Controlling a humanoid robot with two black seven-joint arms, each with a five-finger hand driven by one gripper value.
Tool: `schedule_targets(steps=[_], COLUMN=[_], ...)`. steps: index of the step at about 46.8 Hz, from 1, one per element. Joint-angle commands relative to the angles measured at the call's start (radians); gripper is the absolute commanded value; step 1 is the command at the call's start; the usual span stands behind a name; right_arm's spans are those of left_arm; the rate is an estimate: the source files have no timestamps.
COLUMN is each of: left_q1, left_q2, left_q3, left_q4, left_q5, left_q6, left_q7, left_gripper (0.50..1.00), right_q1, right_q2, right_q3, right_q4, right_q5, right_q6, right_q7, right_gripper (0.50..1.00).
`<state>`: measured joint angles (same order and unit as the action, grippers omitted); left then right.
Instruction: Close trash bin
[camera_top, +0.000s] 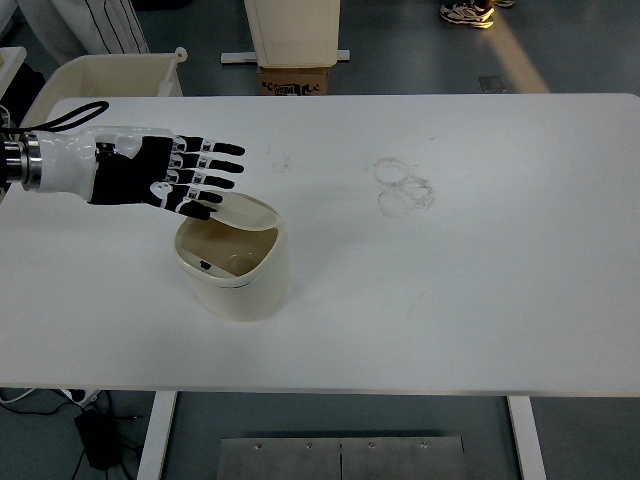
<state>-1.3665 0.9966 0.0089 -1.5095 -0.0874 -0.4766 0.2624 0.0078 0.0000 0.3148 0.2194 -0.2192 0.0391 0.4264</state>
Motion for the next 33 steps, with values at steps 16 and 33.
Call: schedule_targets(steps=[16,33], left_q1=[-0.002,0.001], left_q2=[0.039,0.025], left_q3=[0.066,0.068], left_q4=[-0.046,-0.046], left_q5=[0.032,0.032], left_q6=[-0.007,-0.007], left_q7=[0.014,0.014], left_gripper=[1.000,1.000], right_q1=[0.015,0.015], right_q2=[0.000,0.000], right_q3=[0.000,0.000], right_q4=[0.000,-0.002], right_q5=[0.000,0.000], right_q6=[0.001,0.001], right_q7=[0.000,0.000], right_gripper=[0.991,0.993])
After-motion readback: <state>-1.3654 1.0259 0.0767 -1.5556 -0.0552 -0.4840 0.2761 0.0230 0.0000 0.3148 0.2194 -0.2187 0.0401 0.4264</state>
